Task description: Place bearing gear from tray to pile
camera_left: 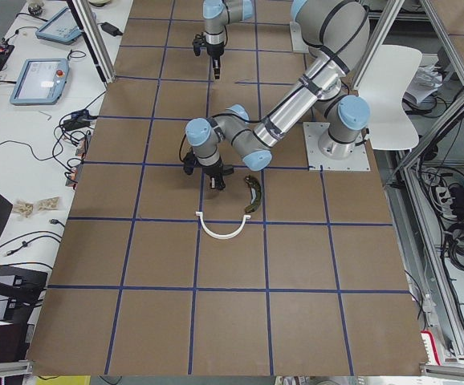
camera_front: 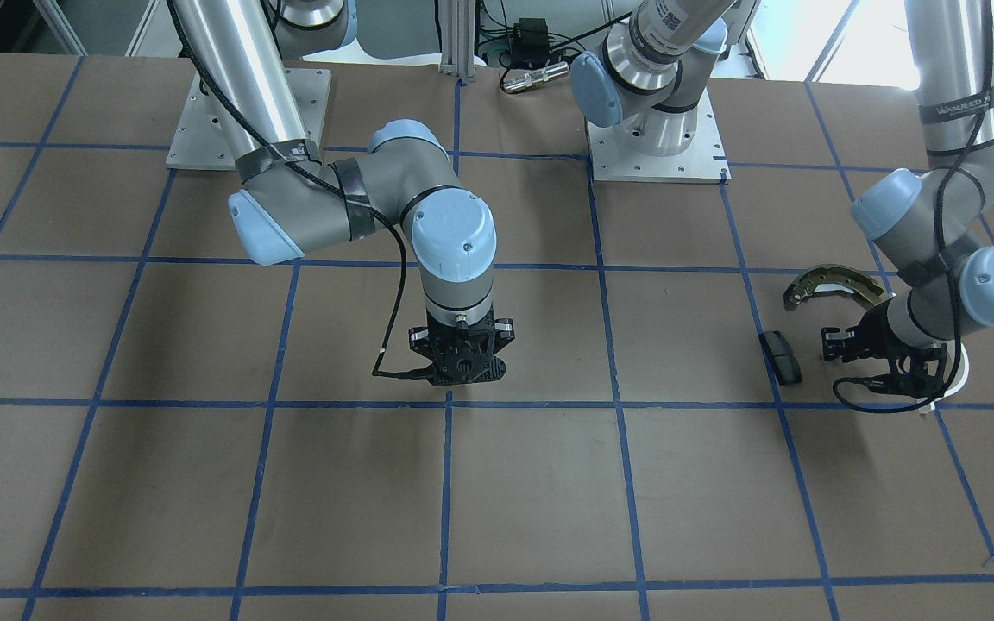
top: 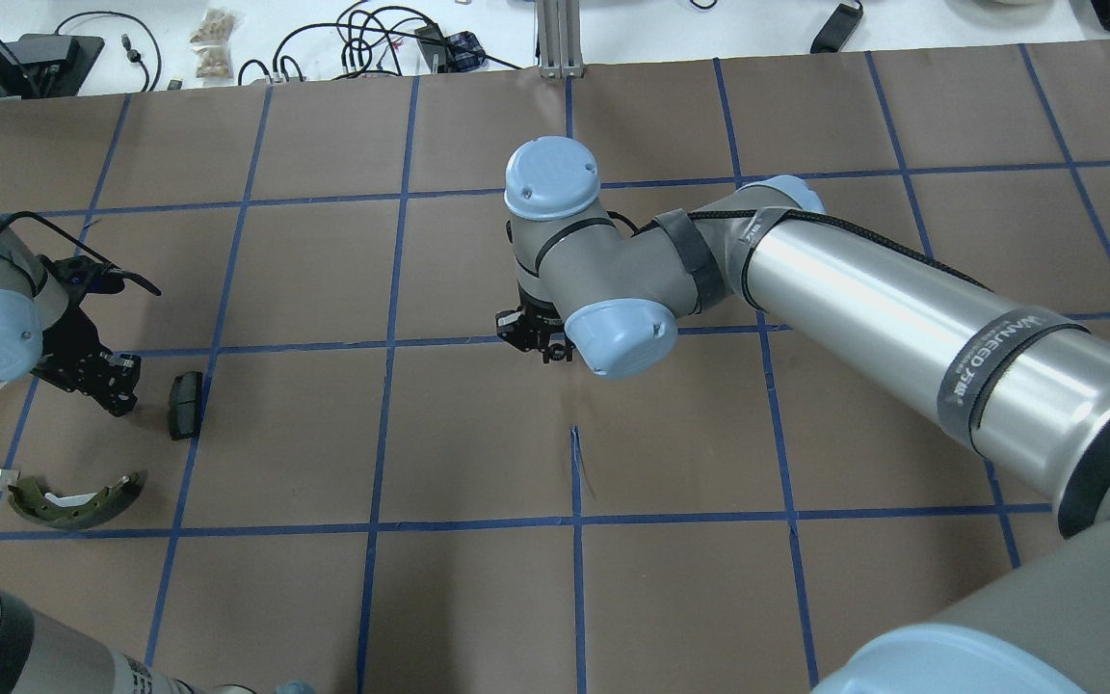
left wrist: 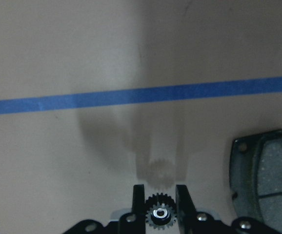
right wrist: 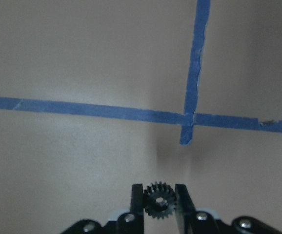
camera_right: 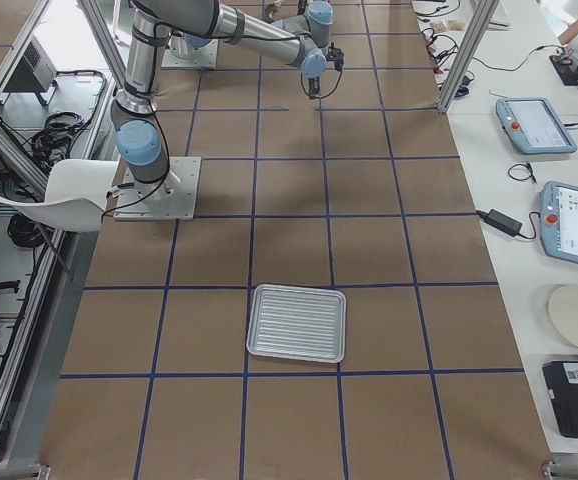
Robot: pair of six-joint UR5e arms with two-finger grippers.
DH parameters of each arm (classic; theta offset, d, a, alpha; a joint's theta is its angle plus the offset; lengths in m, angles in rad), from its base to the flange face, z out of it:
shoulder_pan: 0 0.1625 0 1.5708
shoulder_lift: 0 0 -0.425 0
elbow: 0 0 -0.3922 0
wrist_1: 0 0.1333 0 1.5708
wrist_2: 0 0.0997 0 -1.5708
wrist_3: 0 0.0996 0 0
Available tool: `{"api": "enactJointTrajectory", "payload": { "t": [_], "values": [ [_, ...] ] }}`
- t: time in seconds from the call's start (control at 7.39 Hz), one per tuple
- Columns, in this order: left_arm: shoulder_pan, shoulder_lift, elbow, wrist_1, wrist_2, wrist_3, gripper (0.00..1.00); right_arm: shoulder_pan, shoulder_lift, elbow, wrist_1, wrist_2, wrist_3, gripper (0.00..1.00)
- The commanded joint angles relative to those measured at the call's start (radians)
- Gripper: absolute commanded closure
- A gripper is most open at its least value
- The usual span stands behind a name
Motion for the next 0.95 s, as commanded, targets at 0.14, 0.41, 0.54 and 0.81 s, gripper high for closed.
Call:
{"api": "enactJointTrajectory", "payload": {
  "t": [0.14,0.41,0.54,0.81],
  "values": [
    [0.007,-0.003,-0.002,0.007,-0.001,0.012,0.01,-0.019,-0.008,-0.002,-0.003,-0.024,-0.033,0.00],
    [-0.029,0.011,0.058,-0.010,-0.007,-0.011,0.00,-0.176,-0.061,-0.083,0.091,-0.029,-0.155,0.00],
    [-0.119,0.009,0.151,-0.086,-0.002,-0.049,0.00,-0.261,-0.111,-0.150,0.215,-0.026,-0.273,0.00],
    [-0.308,0.011,0.361,-0.349,-0.024,-0.214,0.00,-0.414,-0.150,-0.358,0.486,-0.061,-0.389,0.00]
  ]
}}
